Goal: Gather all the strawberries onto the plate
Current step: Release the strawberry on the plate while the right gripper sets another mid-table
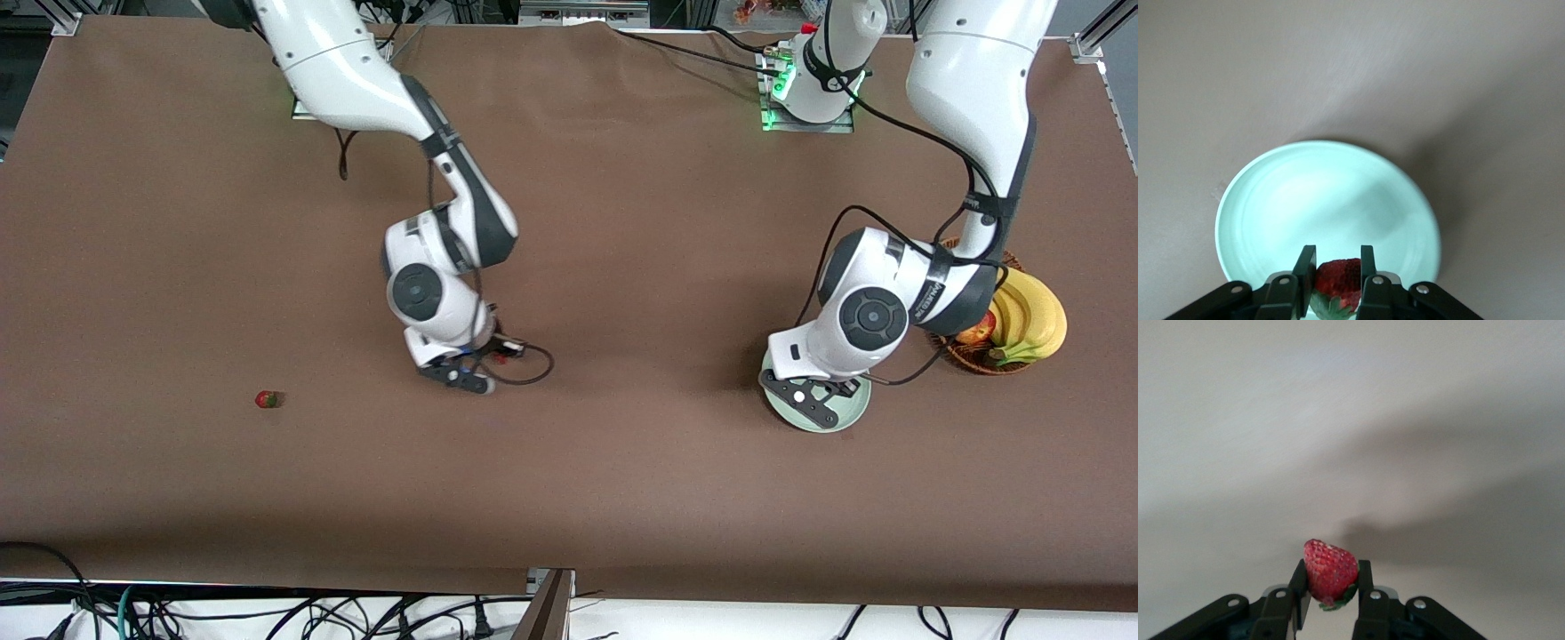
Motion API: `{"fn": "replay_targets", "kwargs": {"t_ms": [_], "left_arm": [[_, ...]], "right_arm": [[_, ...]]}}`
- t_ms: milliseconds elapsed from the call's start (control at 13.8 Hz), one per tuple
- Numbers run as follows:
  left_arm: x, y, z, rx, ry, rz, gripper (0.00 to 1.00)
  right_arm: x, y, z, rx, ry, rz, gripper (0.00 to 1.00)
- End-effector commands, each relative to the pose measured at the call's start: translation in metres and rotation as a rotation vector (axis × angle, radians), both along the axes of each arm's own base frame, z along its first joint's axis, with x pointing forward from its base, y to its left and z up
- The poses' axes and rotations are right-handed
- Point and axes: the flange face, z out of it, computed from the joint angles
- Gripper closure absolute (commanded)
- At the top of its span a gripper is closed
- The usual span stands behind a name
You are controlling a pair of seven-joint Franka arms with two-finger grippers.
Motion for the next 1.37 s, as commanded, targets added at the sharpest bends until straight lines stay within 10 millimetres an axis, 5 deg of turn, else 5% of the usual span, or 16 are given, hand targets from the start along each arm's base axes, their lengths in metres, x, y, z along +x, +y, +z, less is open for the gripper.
{"fn": "replay_targets", "kwargs": {"t_ms": [0, 217, 289, 361, 506, 723, 940, 1157, 1301], "left_arm": [[0.009, 0.006, -0.024, -0.006, -0.007, -0.06, 0.8], [0.009, 0.023, -0.047, -0.018, 0.009, -0.034, 0.73], [0.01, 0.025, -0.044, -0.021, 0.005, -0.026, 0.44], [0.011, 0.03, -0.044, -0.025, 0.006, -0.016, 0.0], [0.012, 0.041, -0.042, -0.029, 0.011, 0.008, 0.0], [0.013, 0.047, -0.022, -0.02, 0.014, 0.035, 0.0], [0.007, 0.042, 0.017, -0.14, 0.082, 0.254, 0.0], [0.007, 0.022, 0.035, -0.171, 0.069, 0.389, 0.0], [0.002, -0.027, 0.047, -0.189, 0.056, 0.552, 0.0]], "right_arm": [[-0.013, 0.056, -0.012, 0.043, -0.046, -0.094, 0.88], [-0.038, 0.096, -0.021, 0.111, -0.072, -0.14, 0.88], [-0.043, 0.102, -0.022, 0.12, -0.067, -0.147, 0.85], [-0.045, 0.103, -0.026, 0.118, -0.063, -0.147, 0.7], [-0.047, 0.104, -0.026, 0.109, -0.071, -0.126, 0.0], [-0.029, 0.099, 0.001, 0.12, -0.114, -0.113, 0.0], [0.004, 0.055, 0.024, 0.051, -0.127, -0.027, 0.0], [0.047, -0.024, 0.04, -0.004, -0.111, 0.102, 0.0], [0.072, -0.085, 0.048, -0.063, -0.078, 0.197, 0.0]]}}
